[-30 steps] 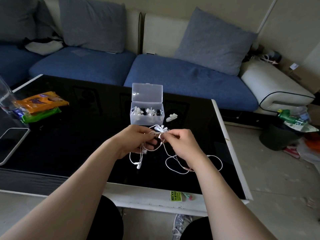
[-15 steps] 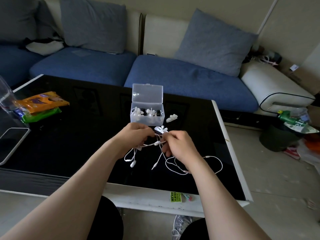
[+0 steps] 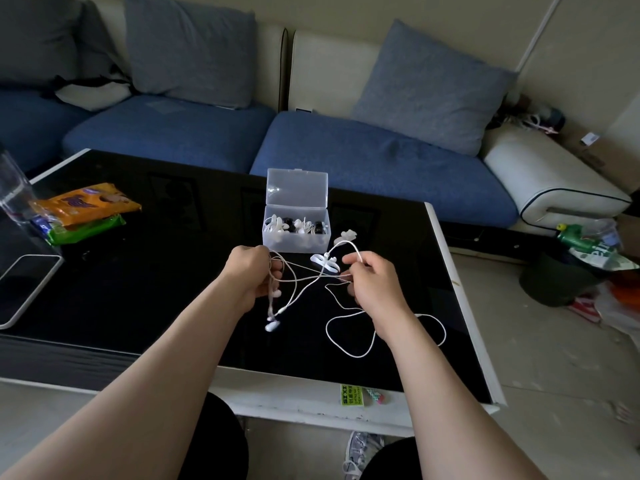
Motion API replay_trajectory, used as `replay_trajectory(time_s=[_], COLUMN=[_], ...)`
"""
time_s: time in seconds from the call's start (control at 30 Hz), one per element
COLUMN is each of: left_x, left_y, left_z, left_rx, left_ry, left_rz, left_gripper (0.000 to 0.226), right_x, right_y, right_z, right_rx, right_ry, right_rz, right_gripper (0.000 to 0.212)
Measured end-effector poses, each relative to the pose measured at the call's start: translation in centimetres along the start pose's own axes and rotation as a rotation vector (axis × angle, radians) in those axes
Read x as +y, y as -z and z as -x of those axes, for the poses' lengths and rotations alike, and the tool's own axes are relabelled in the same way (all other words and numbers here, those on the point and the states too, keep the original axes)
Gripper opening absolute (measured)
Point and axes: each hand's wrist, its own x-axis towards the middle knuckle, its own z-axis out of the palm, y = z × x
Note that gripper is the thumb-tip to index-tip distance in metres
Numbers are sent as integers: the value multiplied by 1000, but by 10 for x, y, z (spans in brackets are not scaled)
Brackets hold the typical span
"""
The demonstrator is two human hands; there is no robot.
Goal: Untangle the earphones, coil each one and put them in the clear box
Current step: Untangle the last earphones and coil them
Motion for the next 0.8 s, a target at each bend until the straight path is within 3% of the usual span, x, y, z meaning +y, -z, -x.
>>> replay_trajectory(time_s=[0.13,0.4,0.53,0.8], left_x=[-3,-4,-3,-1], left_y=[4,4,7,7], left_z=[-3,5,8,14], left_rx=[4,-193,-261,-330], left_ry=[-39,27,10,-48], left_rz=[-154,-68,-107,-173], left_gripper=[26,17,25,32], right_x=[1,2,0,-2], right_y=[4,-2,-1,-5], right_z=[3,1,1,8], right_rx=[-73,52,118,-12], right_ry=[64,143,203,354], right_rz=[133,451,461,491], right_gripper=[19,18,30,11])
